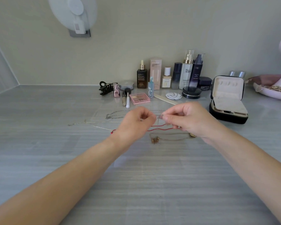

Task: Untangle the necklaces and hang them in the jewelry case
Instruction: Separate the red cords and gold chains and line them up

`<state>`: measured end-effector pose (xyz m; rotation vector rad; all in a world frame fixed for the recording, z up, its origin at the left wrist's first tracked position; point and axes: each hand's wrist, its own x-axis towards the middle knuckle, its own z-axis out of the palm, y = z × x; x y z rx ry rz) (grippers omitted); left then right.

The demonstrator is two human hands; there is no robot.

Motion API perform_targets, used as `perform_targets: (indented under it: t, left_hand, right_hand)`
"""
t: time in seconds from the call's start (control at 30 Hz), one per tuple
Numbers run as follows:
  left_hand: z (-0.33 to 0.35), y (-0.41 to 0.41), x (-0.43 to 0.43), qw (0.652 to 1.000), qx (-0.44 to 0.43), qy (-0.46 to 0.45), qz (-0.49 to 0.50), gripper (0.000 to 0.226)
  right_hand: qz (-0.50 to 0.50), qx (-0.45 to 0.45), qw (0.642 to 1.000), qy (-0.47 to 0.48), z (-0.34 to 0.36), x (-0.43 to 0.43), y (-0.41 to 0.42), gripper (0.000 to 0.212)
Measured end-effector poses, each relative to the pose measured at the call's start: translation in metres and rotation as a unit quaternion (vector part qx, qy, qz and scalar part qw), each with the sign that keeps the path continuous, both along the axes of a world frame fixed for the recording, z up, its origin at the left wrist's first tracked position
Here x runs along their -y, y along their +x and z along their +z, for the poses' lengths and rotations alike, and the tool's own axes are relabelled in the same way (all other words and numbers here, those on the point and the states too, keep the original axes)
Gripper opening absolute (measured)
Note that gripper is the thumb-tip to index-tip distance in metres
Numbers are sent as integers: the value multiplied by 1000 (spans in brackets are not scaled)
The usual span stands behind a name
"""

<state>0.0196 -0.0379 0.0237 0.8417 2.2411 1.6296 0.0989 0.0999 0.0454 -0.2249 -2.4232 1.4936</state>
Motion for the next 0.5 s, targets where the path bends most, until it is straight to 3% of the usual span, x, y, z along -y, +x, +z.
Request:
perform_targets:
  t: [0.03,0.13,0.23,0.37,0.5]
  left_hand:
    - [-1,0,-1,1000,9,19,-19,4]
    - [-6,4,-2,988,55,52,-132,24]
    - [-8,9,-2,983,56,42,-170,15]
    - [-7,4,-1,986,62,64,-139,21]
    - [0,-2,3,970,123,157,-138,20]
  right_hand:
    - [12,4,999,42,2,0,1,8]
    - [19,-7,989,144,5,1,3,13]
    - [6,-33,987,155,6,-1,4,6]
    - [-47,-88,991,92,9,-9,1,9]
    - [-100,-93,991,-11,13,-25,1,5]
